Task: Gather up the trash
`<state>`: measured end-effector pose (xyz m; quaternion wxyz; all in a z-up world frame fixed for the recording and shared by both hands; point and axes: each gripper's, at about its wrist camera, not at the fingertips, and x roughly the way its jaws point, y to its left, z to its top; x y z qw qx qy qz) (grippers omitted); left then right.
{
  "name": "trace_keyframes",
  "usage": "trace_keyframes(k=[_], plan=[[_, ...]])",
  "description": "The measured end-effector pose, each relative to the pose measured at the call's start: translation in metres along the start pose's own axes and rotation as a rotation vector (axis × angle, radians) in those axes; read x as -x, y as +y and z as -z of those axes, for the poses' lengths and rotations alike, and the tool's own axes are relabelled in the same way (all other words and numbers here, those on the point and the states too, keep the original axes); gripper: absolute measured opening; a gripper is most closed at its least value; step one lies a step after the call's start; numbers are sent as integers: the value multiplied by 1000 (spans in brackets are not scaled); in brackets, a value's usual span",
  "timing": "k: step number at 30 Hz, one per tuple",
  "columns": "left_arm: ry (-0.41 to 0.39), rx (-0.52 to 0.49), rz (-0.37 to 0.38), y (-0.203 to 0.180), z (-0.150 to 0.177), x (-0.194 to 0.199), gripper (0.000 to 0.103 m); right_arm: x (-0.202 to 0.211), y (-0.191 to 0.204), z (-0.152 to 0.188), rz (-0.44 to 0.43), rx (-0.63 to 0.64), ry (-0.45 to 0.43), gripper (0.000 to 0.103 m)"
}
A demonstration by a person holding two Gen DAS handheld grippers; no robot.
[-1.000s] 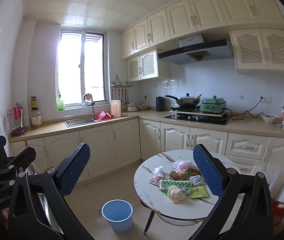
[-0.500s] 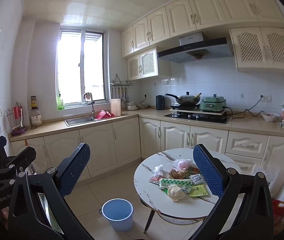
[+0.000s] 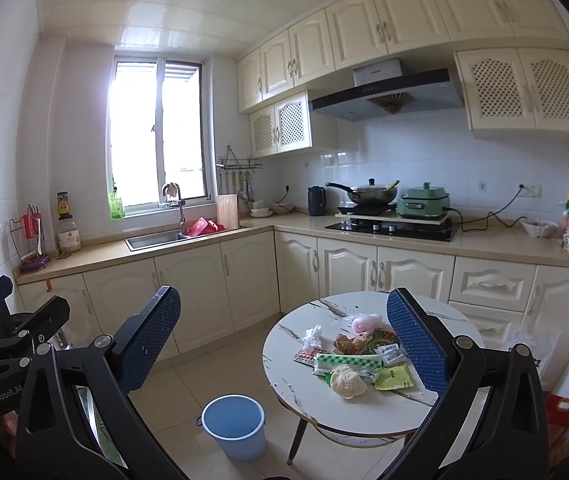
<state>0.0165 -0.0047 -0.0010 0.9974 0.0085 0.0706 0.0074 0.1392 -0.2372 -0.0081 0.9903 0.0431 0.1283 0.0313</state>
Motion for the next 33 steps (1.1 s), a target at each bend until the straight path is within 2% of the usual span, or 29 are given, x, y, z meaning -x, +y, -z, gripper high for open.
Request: trace_keyframes(k=[5,7,10,15,16,19,23,24,25,33], plan=[[37,-1,10,-6,10,-45,102,-18,-22,8,56,-9,22,103],[88,-4,13,-10,18,-72,102,-43,-47,21,112,-37,83,103],[173,-10,40,-19,36,-114,102,-61,-66,34,146,-62,129,103],[322,-13,99,-45,61,-180,102,-111,-117,86,187,-127,265,103],[349,-20,110,-52,64,-193,102,-132,-129,107,183,-128,322,103],[405,-47,124,-67,69,-226,102,-154,-135,127,171,-114,366,103],[467,-70,134,-70,67,-273,102,-204,-127,163,144,-31,456,103],[475,-73,133,-69,69,-281,102,-229,-120,178,152,18,491,103],[484,-75,136,-69,69,-291,102,-229,-120,178,152,18,491,103],[548,-102,181,-88,75,-374,102,-306,-111,204,139,77,624,103]])
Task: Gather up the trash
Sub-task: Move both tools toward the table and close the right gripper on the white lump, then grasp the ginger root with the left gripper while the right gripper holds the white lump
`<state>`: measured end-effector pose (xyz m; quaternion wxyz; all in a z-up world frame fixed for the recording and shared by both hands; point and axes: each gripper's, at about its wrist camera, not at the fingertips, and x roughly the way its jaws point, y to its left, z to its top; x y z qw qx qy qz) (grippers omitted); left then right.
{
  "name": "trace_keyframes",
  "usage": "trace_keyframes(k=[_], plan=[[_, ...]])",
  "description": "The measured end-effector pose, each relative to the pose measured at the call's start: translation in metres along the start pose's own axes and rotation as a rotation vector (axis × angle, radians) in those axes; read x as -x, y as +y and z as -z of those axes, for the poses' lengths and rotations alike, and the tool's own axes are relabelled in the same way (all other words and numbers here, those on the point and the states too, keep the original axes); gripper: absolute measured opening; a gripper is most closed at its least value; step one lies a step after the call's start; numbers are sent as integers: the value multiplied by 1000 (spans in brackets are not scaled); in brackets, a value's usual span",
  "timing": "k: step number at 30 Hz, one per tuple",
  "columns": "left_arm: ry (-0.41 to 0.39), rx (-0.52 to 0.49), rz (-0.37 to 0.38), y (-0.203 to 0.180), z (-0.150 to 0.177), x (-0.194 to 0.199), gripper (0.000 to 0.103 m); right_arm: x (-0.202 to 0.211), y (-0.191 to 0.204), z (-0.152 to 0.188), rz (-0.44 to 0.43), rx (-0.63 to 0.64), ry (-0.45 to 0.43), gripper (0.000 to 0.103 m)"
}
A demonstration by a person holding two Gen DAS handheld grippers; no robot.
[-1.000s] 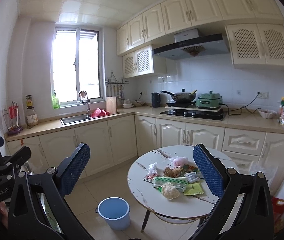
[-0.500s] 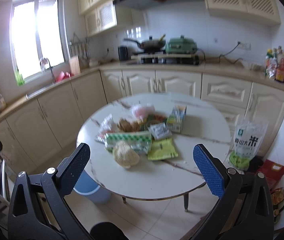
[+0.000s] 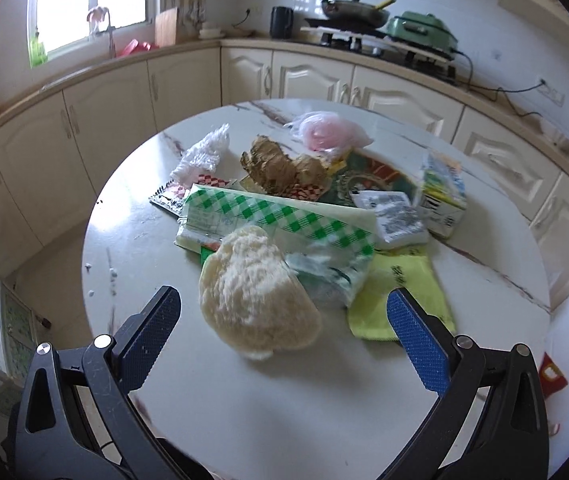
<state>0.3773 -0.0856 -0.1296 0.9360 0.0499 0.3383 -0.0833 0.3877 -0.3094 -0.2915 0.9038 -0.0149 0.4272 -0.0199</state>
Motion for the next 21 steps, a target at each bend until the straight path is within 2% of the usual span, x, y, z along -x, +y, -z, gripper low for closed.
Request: trace_keyframes(k=[1,4,7,8,11,18,21], plan=[[7,-8,10,-1,-4,-7,102,-8,1,-2,-2,6,17,103],[23,-23,49,-4,-16,-28,102,-21,-3,-3,-44,-2,31,87],[29,-35,80,-10,-19,-42,102,-20,-14,0,-76,-13,6,71],[37,-40,98,-13,-23,-49,102,-17,-21,1,-100,-31,-6,50],[56,-49,148,-22,-33,-65,102,-10,-48,3,-155,-83,-18,47],[102,-83,229,-46,-73,-119,102,1,-88,2,-146,-156,-65,47],[115,-100,220,-55,-94,-152,102,1,-107,-2,-139,-186,-76,47]])
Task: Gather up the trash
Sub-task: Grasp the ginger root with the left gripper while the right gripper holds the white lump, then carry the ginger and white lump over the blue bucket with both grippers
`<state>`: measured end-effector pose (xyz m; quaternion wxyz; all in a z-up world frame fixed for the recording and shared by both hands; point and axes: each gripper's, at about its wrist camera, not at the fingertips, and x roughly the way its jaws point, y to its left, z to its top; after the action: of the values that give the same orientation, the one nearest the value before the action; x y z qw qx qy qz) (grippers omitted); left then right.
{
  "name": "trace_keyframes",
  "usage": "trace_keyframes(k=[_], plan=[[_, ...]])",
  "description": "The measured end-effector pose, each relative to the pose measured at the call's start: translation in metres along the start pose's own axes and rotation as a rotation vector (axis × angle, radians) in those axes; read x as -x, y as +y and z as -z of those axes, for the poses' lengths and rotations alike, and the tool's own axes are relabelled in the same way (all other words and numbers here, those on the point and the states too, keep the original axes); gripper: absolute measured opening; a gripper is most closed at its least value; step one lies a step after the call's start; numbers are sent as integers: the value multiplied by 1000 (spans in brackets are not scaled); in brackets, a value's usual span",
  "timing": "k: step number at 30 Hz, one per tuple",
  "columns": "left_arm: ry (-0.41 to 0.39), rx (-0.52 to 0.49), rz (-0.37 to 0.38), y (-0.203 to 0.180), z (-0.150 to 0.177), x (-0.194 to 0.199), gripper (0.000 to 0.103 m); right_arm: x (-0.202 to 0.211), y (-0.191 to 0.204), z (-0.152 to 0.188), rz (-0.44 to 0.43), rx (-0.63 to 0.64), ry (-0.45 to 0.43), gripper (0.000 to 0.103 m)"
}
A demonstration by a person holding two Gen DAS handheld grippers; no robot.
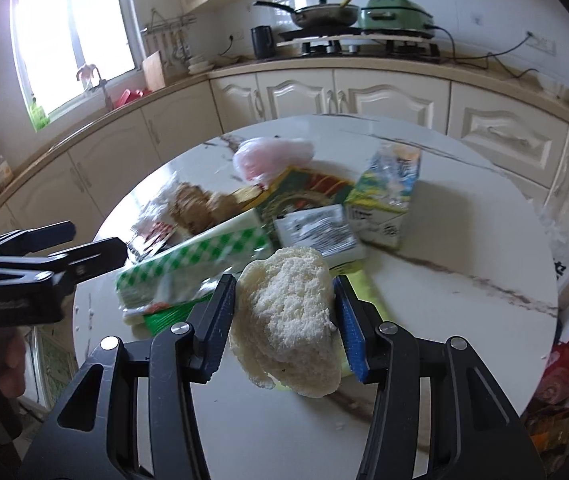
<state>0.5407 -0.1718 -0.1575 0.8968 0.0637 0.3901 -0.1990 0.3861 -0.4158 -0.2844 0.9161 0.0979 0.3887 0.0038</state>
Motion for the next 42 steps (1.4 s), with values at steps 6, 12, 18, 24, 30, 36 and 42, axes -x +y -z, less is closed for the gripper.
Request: trace_keyframes(k=[6,12,18,24,30,36,42], plan=[[21,-22,10,-10,-32,-54,97,-9,-20,-8,-11,-31,5,47],[33,1,54,-15,-49,-92,84,-19,-24,-13,-28,-35,9,48],[54,13,128,-8,-47,-103,37,-29,-27,-16,-41,-53,18,48],[38,30,142,4,-35,-94,69,-31,-23,-15,-49,-51,22,48],[35,22,161,6,-27,-83,39,-31,-18,-14,-51,-53,17,48],[-31,42,197,14,-28,-59,31,-28,-10,-18,-44,-43,11,48],[-99,77,219,42,-23,-17,31,-21,3,-27,-38,-23,-4,48]])
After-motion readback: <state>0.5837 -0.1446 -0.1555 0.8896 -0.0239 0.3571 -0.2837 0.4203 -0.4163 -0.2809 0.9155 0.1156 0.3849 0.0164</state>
